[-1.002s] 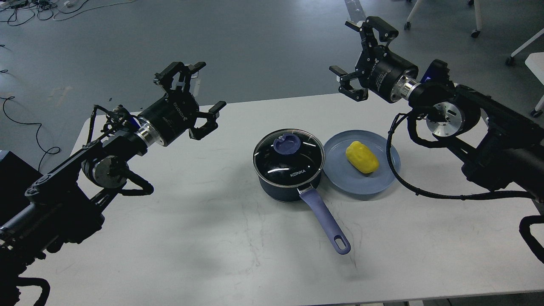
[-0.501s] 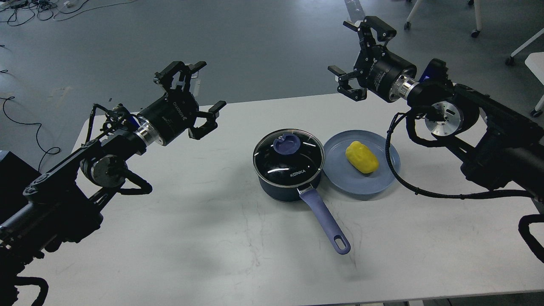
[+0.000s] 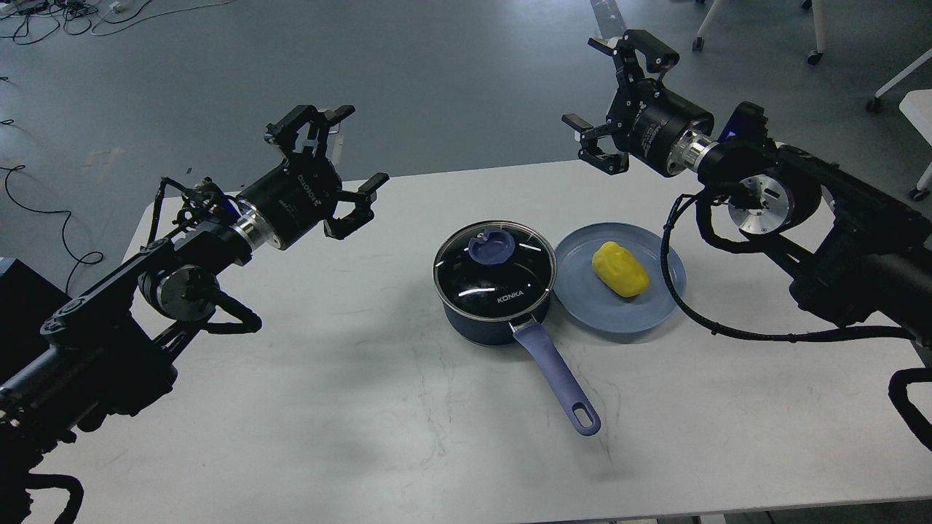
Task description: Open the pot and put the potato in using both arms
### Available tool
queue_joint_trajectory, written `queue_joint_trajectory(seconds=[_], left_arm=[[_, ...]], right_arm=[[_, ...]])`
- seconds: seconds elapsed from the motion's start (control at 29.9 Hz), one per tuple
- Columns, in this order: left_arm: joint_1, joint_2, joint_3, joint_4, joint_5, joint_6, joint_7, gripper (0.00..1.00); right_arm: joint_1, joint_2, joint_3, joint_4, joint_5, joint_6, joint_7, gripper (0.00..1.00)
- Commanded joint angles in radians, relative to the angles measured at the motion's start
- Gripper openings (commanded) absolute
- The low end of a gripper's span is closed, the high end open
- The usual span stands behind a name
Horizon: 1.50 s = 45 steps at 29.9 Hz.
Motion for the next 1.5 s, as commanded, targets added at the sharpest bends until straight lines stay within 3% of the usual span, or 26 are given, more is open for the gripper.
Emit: queue_joint_trajectory(seconds=[0.0,0.17,0.3,0.43,0.47,0.5,0.57,0.84,0.94,1.0,1.27,1.47], left_arm=[[0.001,-0.003,0.001,-0.002,0.002,0.004,-0.003,1.0],[0.001,-0.024,0.004,-0.001,0.035,0.018,-0.019,1.0],[-0.006,-0.029,-0.001,-0.001,0.126,0.099,-0.022,1.0],[-0.022,-0.048,-0.001,-0.008,0.366,0.208,-0.123,1.0],[-0.028,-0.049,-0.001,-0.023,0.481,0.254,-0.178,1.0],[-0.036,-0.051,-0.001,-0.034,0.543,0.283,-0.202,1.0],[-0.065,-0.055,0.007,-0.065,0.755,0.417,-0.25,1.0],[-0.11,-0.078,0.037,-0.08,1.152,0.535,-0.26,1.0],[-0.124,-0.135,0.173,-0.08,1.375,0.674,-0.263,1.0],[-0.148,-0.156,0.269,-0.082,1.498,0.725,-0.267,1.0],[-0.17,-0.205,0.387,-0.01,1.75,0.741,-0.284,1.0],[-0.167,-0.293,0.426,0.159,1.795,0.741,-0.284,1.0]], right_arm=[[0.0,0.0,0.0,0.0,0.0,0.0,0.0,1.0],[0.0,-0.002,0.0,0.0,0.0,0.0,0.0,1.0],[-0.003,-0.002,0.0,0.0,0.0,0.0,0.0,1.0],[-0.008,-0.003,0.002,0.0,0.0,0.0,0.0,1.0],[-0.008,-0.005,0.003,0.0,0.0,0.0,0.0,1.0],[-0.008,-0.006,0.003,0.0,0.0,0.0,0.0,1.0],[-0.009,-0.011,0.008,0.0,0.0,0.0,0.0,1.0],[-0.018,-0.046,0.097,-0.003,0.003,-0.006,0.0,1.0],[-0.038,-0.077,0.115,-0.012,0.005,-0.008,0.0,1.0],[-0.051,-0.092,0.115,-0.024,0.008,-0.011,-0.001,1.0],[-0.058,-0.157,0.129,-0.044,0.023,-0.043,-0.014,1.0],[-0.071,-0.193,0.129,-0.055,0.101,-0.058,-0.014,1.0]])
